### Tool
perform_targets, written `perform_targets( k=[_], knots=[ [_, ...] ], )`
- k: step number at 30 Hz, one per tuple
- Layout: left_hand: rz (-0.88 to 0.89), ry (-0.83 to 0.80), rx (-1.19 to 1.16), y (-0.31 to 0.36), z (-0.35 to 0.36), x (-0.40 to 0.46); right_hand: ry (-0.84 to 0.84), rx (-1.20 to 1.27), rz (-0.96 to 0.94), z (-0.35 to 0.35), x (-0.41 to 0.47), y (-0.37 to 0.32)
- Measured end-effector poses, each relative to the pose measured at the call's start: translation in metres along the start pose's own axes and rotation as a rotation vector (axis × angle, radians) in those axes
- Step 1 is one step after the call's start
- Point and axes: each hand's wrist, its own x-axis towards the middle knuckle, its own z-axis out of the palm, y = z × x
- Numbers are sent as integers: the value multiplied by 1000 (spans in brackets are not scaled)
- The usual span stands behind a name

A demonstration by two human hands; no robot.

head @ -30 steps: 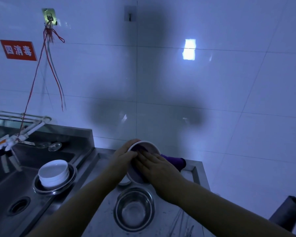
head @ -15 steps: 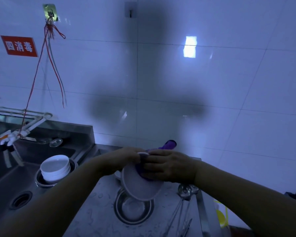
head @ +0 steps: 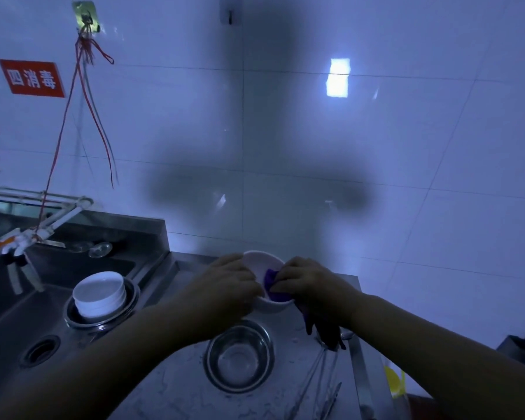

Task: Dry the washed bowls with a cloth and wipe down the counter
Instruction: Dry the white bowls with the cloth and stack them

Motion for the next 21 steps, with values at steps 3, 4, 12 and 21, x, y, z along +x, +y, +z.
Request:
perform_targets(
  k=[3,4,12,21],
  knots=[
    [-56,-1,-48,-4,0,0,113,67,33,-3,-1,-5],
    [-137,1,-187,-5,0,-2,198,115,98,-3,-3,-5],
    [-589,223,-1527,15,11,4,634,607,625,-14,14,-28],
    [-495,385,-1841,23,2,23,772,204,364,11,32,-53]
  ],
)
